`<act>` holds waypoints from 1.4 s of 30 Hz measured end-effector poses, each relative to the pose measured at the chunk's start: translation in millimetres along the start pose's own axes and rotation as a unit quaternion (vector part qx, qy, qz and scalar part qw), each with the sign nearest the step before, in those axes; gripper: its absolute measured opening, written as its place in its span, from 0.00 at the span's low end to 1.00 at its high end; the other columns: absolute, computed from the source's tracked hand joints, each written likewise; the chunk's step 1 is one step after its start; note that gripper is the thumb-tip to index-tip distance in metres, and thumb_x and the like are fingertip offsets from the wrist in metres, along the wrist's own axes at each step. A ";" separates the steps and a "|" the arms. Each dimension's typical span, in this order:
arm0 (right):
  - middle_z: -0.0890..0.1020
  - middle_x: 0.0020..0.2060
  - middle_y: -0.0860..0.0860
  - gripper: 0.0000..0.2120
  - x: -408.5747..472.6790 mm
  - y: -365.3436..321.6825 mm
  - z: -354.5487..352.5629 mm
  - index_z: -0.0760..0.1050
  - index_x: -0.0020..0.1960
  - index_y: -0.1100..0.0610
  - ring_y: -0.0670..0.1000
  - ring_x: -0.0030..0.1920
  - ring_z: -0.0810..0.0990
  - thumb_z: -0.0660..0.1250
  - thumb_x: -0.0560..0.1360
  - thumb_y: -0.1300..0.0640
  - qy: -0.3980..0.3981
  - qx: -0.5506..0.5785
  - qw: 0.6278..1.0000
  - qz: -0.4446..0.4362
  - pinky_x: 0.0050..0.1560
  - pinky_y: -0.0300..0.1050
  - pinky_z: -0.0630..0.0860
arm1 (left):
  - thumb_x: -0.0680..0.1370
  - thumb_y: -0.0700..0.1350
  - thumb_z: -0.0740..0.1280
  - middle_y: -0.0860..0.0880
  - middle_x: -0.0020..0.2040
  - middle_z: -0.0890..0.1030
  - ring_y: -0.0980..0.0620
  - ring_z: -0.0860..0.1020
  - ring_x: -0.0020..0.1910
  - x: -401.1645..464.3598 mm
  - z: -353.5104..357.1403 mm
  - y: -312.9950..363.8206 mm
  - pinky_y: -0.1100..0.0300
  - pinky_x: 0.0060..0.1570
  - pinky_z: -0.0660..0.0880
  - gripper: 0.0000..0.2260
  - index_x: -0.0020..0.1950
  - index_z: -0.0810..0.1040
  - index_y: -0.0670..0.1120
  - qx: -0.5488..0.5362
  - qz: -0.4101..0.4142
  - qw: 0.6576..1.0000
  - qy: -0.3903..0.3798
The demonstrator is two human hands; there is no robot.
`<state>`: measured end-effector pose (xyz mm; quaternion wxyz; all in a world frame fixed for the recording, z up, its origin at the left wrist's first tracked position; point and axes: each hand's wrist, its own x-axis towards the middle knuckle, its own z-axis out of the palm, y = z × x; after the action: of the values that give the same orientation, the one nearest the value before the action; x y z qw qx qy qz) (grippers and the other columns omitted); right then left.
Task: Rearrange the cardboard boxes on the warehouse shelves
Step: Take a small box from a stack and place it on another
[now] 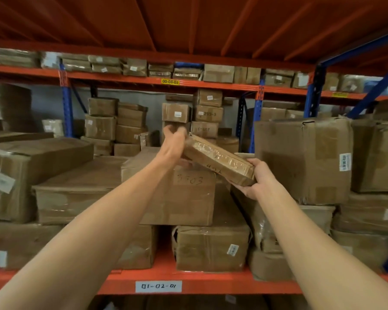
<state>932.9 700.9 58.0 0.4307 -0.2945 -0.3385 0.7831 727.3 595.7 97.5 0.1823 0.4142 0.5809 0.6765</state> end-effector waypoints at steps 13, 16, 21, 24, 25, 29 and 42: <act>0.88 0.38 0.61 0.09 1.3 60.7 122.8 0.76 0.58 0.58 0.59 0.35 0.89 0.68 0.81 0.55 -0.097 -0.082 0.992 -0.012 0.27 0.55 0.83 | 0.76 0.42 0.74 0.39 0.50 0.83 0.41 0.86 0.39 -1.0 -122.0 22.2 0.46 0.28 0.82 0.17 0.62 0.75 0.41 -0.013 -0.114 0.984 0.138; 0.88 0.50 0.61 0.13 7.0 96.4 174.9 0.77 0.64 0.58 0.61 0.46 0.89 0.68 0.82 0.54 -0.143 -0.099 0.985 0.012 0.36 0.56 0.85 | 0.77 0.43 0.73 0.39 0.50 0.84 0.41 0.86 0.40 -5.6 -181.6 19.2 0.46 0.29 0.82 0.17 0.63 0.74 0.41 -0.015 -0.110 0.977 0.184; 0.85 0.61 0.58 0.22 18.0 153.9 247.1 0.73 0.73 0.55 0.59 0.57 0.86 0.69 0.81 0.50 -0.190 -0.183 0.964 0.007 0.55 0.58 0.84 | 0.77 0.44 0.73 0.41 0.51 0.83 0.41 0.84 0.45 -12.8 -267.3 2.0 0.47 0.29 0.82 0.16 0.62 0.75 0.44 -0.058 -0.120 0.958 0.253; 0.74 0.76 0.56 0.31 25.5 176.9 269.9 0.64 0.81 0.52 0.58 0.69 0.77 0.69 0.82 0.47 -0.176 -0.307 0.930 -0.093 0.67 0.52 0.76 | 0.77 0.44 0.72 0.41 0.53 0.82 0.41 0.84 0.46 -12.0 -298.0 -16.0 0.47 0.31 0.83 0.17 0.63 0.74 0.44 -0.074 -0.131 0.953 0.264; 0.71 0.77 0.54 0.32 25.2 182.0 273.1 0.64 0.82 0.49 0.57 0.71 0.75 0.69 0.81 0.45 -0.183 -0.349 0.909 -0.138 0.64 0.48 0.74 | 0.77 0.44 0.72 0.40 0.54 0.82 0.41 0.84 0.47 -9.7 -304.6 -23.5 0.45 0.33 0.83 0.17 0.64 0.74 0.44 -0.081 -0.139 0.952 0.262; 0.69 0.78 0.52 0.38 23.3 194.4 278.4 0.66 0.77 0.44 0.56 0.74 0.71 0.76 0.73 0.37 -0.243 -0.543 0.758 -0.267 0.69 0.53 0.73 | 0.78 0.44 0.69 0.39 0.54 0.83 0.39 0.84 0.50 -1.6 -323.5 -52.1 0.38 0.47 0.83 0.13 0.61 0.75 0.45 -0.144 -0.176 0.941 0.250; 0.78 0.69 0.60 0.25 38.2 242.8 270.2 0.76 0.69 0.52 0.63 0.73 0.69 0.66 0.80 0.36 -0.116 -0.781 0.478 -0.385 0.70 0.59 0.63 | 0.78 0.71 0.54 0.42 0.76 0.69 0.38 0.66 0.74 7.6 -328.3 -83.8 0.40 0.69 0.66 0.33 0.78 0.66 0.56 0.670 0.050 0.740 0.030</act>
<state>596.8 562.5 22.7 0.2384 -0.2555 -0.9367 -0.0215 449.6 414.4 27.5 -0.1946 0.4374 0.8678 0.1329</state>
